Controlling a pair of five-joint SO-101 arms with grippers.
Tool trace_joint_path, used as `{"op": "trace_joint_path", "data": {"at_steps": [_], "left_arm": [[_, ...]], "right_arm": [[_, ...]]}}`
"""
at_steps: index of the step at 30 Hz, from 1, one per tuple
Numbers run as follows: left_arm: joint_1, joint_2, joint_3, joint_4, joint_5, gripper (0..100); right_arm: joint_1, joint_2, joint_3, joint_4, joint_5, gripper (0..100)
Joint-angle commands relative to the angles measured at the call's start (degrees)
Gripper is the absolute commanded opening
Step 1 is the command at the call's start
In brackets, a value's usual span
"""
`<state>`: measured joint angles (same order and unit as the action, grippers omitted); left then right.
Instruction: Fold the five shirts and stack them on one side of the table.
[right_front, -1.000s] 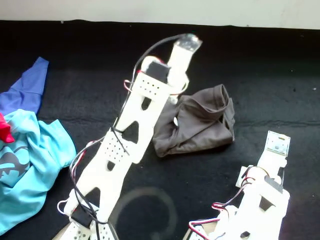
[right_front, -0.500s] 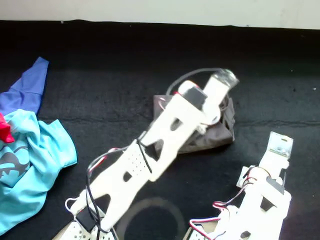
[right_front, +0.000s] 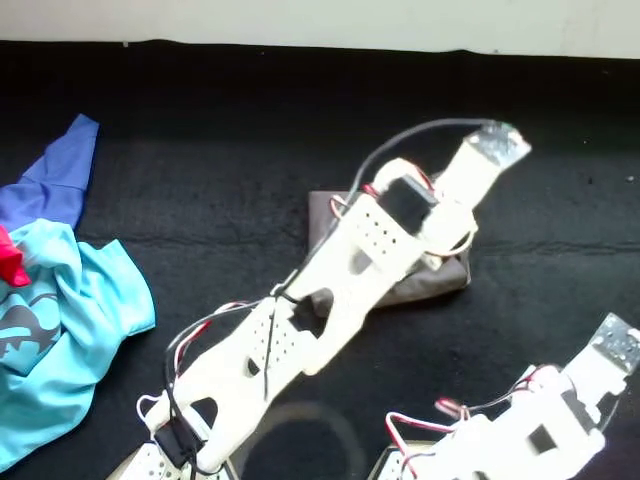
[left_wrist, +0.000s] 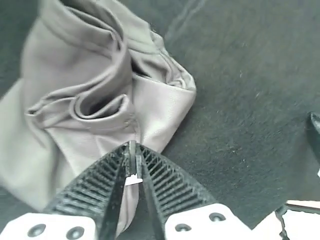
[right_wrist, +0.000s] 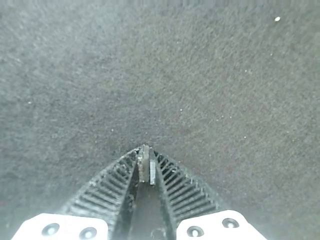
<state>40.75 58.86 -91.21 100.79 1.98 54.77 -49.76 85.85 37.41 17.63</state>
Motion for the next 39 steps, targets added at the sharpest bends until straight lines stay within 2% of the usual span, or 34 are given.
{"op": "trace_joint_path", "data": {"at_steps": [1,6,11,15,21,28,34,39], "left_arm": [[-4.88,-0.84,-1.45,0.53,0.18,1],[-11.21,8.92,-1.98,0.44,0.26,1],[-13.49,14.64,-2.07,0.44,0.35,1],[-10.86,15.16,-2.07,0.44,0.44,1],[-1.27,15.52,-1.71,0.44,0.44,1],[6.11,9.01,-4.00,0.88,0.44,1],[8.04,-1.19,-3.82,0.88,0.44,1],[4.88,-2.07,-3.65,0.53,0.35,1]], "right_arm": [[0.66,-3.38,2.24,-1.63,-0.18,0.6],[-2.95,-6.73,5.32,-1.71,0.09,0.6],[-3.56,-9.45,6.55,-1.63,0.18,0.6],[-3.91,-11.03,7.60,-1.63,0.18,0.6],[-3.91,-11.56,7.69,-1.63,0.18,0.6],[-3.91,-11.56,7.69,-1.63,0.18,0.6],[-3.91,-11.56,7.78,-1.63,0.18,0.6],[-3.91,-11.56,7.78,-1.63,0.18,0.6]]}}
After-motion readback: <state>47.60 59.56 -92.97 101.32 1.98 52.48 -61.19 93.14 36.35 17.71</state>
